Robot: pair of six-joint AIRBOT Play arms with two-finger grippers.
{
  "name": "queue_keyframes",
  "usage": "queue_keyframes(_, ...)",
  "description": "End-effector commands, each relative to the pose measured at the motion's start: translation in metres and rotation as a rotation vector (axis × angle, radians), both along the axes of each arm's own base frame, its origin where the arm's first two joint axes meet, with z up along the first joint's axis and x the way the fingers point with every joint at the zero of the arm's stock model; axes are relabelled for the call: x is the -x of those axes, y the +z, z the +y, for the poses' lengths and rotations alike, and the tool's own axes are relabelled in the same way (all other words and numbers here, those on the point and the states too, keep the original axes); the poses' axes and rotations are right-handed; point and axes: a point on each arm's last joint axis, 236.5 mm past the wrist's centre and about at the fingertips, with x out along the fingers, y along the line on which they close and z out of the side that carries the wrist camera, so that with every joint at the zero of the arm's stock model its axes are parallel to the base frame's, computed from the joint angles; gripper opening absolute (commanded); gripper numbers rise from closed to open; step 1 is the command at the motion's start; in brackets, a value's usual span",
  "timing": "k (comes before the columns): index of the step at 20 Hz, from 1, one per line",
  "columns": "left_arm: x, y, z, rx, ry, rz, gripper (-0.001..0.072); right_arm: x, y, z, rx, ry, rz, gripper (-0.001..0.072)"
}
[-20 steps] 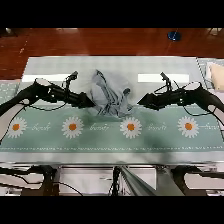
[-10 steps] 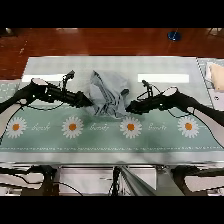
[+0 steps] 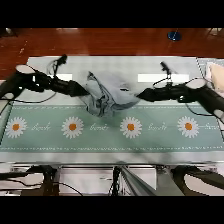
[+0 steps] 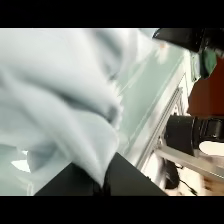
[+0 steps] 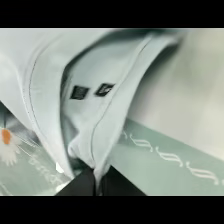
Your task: Fold the shirts.
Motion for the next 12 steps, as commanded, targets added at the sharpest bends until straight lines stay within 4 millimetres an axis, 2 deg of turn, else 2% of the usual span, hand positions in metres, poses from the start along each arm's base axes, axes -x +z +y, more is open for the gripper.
queue_keyframes(1, -0.006, 0.098, 0.021, 0.002, 0.028, -0.25, 0.0022, -0.002, 0.101, -0.04, -0.015, -0.077, -0.24, 0.0018)
queue_keyframes(4, 0.008, 0.194, 0.047, -0.034, 0.109, -0.513, 0.0022, 0.007, 0.19, -0.073, -0.001, -0.179, -0.455, 0.0018)
queue_keyframes(7, 0.038, 0.268, 0.067, -0.085, 0.193, -0.733, 0.0022, 0.024, 0.265, -0.097, 0.023, -0.267, -0.634, 0.0018)
queue_keyframes(10, 0.072, 0.315, 0.079, -0.135, 0.279, -0.874, 0.0022, 0.043, 0.33, -0.112, 0.052, -0.333, -0.788, 0.0018)
queue_keyframes(12, 0.086, 0.339, 0.091, -0.205, 0.38, -0.971, 0.0022, 0.056, 0.368, -0.123, 0.104, -0.374, -0.884, 0.0018)
